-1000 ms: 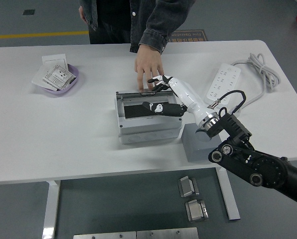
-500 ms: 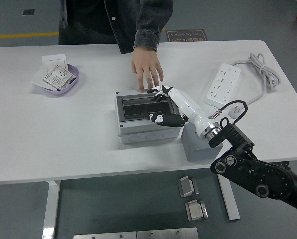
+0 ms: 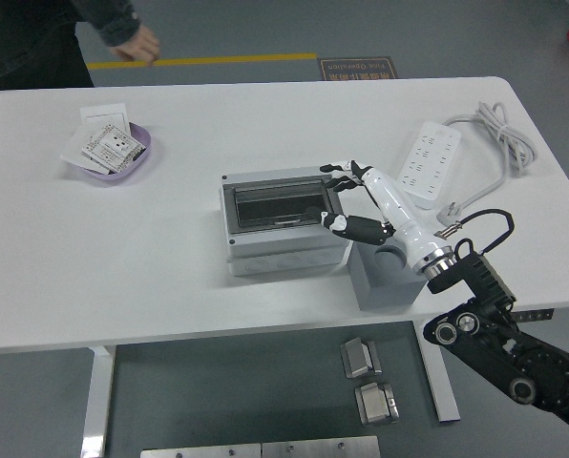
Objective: Pick up the cylinder from the cube,place it in the box,flap close box
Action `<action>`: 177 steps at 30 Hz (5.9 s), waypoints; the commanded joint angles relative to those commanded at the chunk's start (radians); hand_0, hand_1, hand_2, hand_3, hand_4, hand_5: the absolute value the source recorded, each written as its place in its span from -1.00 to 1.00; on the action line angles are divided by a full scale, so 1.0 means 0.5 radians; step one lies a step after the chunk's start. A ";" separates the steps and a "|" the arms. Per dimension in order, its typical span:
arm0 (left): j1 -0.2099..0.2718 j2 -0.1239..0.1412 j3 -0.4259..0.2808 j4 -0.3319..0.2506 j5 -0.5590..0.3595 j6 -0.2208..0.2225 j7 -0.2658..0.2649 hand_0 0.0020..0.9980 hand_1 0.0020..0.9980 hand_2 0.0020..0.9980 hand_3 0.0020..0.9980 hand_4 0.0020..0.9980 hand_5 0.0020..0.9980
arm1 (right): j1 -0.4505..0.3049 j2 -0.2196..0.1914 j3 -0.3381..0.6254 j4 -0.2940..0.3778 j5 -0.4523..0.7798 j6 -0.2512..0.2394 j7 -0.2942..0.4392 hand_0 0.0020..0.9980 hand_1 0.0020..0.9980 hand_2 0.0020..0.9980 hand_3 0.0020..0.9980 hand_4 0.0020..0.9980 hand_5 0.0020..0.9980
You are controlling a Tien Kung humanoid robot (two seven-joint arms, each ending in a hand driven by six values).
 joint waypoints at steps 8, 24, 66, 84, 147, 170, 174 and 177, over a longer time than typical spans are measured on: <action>0.011 0.005 0.005 0.000 -0.015 0.002 -0.002 0.28 0.30 0.12 0.33 0.39 -0.34 | -0.391 0.120 0.482 0.166 0.134 -0.019 0.171 0.28 0.15 0.28 0.50 0.75 0.06; 0.038 0.024 0.018 0.000 -0.016 -0.007 -0.024 0.28 0.30 0.12 0.33 0.39 -0.34 | -0.681 0.138 1.029 0.157 0.358 -0.023 0.303 0.28 0.15 0.27 0.49 0.75 0.07; 0.379 0.188 0.802 -0.002 -0.835 -0.050 -0.523 0.29 0.30 0.11 0.34 0.39 -0.33 | -0.928 0.272 1.389 0.046 0.751 0.026 0.446 0.26 0.11 0.23 0.40 0.79 0.10; 0.372 0.232 0.956 -0.046 -0.897 -0.037 -0.531 0.29 0.29 0.02 0.34 0.40 -0.33 | -0.743 0.325 1.340 0.014 0.712 0.017 0.444 0.24 0.08 0.21 0.33 0.68 0.06; 0.230 0.134 0.734 0.000 -0.704 -0.057 -0.496 0.30 0.29 0.03 0.33 0.40 -0.31 | -0.612 0.121 1.028 0.168 1.072 0.740 0.126 0.52 0.37 0.51 0.47 0.83 0.53; 0.218 0.128 0.775 0.000 -0.732 -0.060 -0.512 0.30 0.29 0.03 0.33 0.40 -0.31 | -0.622 0.198 1.114 0.177 1.188 0.725 0.198 0.46 0.34 0.47 0.46 0.83 0.54; 0.219 0.125 0.779 0.000 -0.733 -0.060 -0.510 0.30 0.29 0.03 0.33 0.40 -0.31 | -0.636 0.235 1.195 0.188 1.143 0.701 0.186 0.46 0.34 0.47 0.46 0.83 0.54; 0.221 0.121 0.781 0.000 -0.732 -0.061 -0.508 0.30 0.29 0.04 0.33 0.40 -0.31 | -0.643 0.251 1.228 0.199 1.128 0.687 0.187 0.45 0.34 0.46 0.46 0.83 0.54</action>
